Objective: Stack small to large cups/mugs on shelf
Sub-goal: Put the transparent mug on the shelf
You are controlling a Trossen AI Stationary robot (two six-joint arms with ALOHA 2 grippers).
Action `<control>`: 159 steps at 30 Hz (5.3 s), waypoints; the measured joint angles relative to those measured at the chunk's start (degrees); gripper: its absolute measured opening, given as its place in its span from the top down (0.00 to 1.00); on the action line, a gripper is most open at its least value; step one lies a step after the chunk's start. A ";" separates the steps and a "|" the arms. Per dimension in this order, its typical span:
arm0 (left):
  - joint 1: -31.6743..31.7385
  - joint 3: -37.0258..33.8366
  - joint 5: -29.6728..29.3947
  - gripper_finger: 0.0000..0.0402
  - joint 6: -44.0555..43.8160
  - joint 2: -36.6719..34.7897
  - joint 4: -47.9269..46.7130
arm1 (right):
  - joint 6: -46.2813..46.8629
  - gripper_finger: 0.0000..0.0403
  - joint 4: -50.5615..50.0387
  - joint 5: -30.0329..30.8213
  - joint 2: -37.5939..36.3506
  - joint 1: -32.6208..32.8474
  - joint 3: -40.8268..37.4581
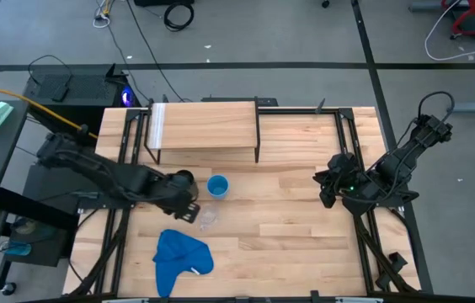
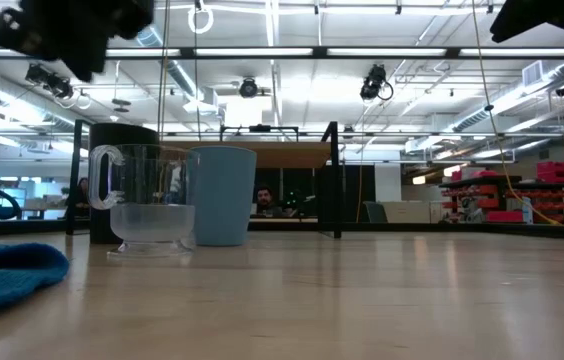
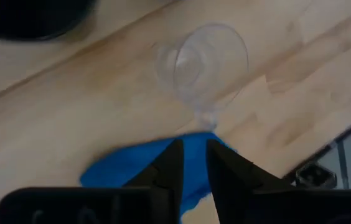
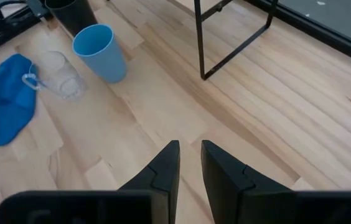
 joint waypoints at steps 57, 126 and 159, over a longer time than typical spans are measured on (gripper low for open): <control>6.02 -0.07 2.20 0.73 9.14 15.96 7.18 | -0.52 0.82 -0.90 -0.94 0.02 -0.02 0.02; 18.92 38.29 -4.10 0.99 28.27 15.85 -18.17 | -1.66 0.82 -0.90 -0.94 0.00 -0.01 0.02; 45.62 38.29 -4.36 0.99 43.12 20.77 -4.41 | 5.45 0.82 -0.87 0.13 0.02 -0.04 0.02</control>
